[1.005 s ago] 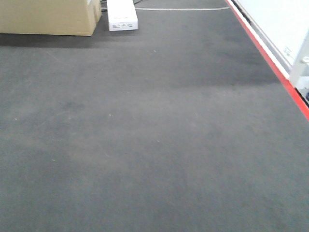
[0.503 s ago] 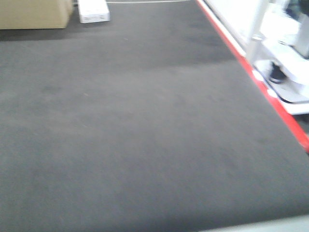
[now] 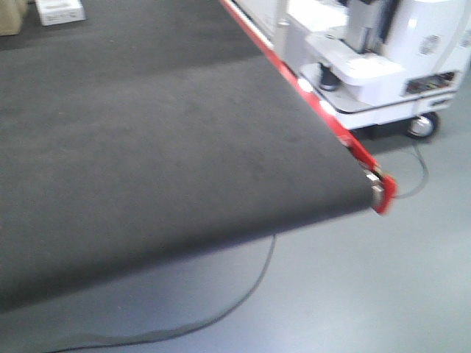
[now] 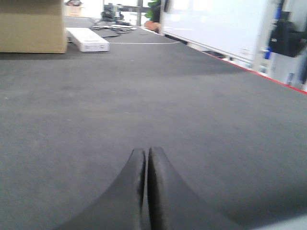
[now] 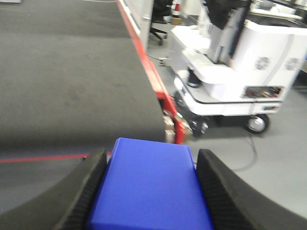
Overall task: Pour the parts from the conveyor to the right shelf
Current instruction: 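Turn the base away from the conveyor holding the part in the right gripper, then drive along the yellow floor line carrying the blue part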
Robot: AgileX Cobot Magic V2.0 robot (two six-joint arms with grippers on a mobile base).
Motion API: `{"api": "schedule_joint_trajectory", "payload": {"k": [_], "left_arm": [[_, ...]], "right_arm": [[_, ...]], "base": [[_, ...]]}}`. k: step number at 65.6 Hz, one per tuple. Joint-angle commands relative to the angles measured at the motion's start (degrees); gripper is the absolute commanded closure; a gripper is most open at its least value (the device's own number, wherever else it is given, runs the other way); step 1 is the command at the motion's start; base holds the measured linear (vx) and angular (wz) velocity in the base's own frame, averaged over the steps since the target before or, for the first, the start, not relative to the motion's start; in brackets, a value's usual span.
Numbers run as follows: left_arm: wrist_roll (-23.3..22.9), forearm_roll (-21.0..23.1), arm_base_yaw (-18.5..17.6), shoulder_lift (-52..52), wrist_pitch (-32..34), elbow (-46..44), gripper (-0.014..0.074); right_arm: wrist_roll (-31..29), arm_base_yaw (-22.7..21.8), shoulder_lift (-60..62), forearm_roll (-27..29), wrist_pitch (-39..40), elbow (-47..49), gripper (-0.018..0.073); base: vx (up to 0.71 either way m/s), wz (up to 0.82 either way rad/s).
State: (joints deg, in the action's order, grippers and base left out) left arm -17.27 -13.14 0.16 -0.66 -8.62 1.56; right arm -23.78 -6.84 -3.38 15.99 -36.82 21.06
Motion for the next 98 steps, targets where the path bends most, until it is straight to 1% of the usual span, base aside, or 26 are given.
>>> {"api": "schedule_joint_trajectory", "payload": {"k": [1, 22, 61, 98], "left_arm": [[-0.2, 0.0, -0.3, -0.6, 4.4, -1.1, 0.0603], [-0.2, 0.0, -0.3, -0.6, 4.4, -1.1, 0.0603], [-0.2, 0.0, -0.3, -0.6, 4.4, -1.1, 0.0603], [-0.2, 0.0, -0.3, -0.6, 4.4, -1.1, 0.0603]], "right_arm": [[-0.1, 0.0, -0.8, 0.5, 4.3, 1.5, 0.0564], [-0.1, 0.0, -0.8, 0.5, 4.3, 1.5, 0.0564], [-0.1, 0.0, -0.8, 0.5, 4.1, 1.5, 0.0564], [-0.1, 0.0, -0.8, 0.5, 4.1, 1.5, 0.0564]], "base": [[-0.37, -0.38], [-0.38, -0.46], [-0.38, -0.69], [-0.36, -0.57]]}}
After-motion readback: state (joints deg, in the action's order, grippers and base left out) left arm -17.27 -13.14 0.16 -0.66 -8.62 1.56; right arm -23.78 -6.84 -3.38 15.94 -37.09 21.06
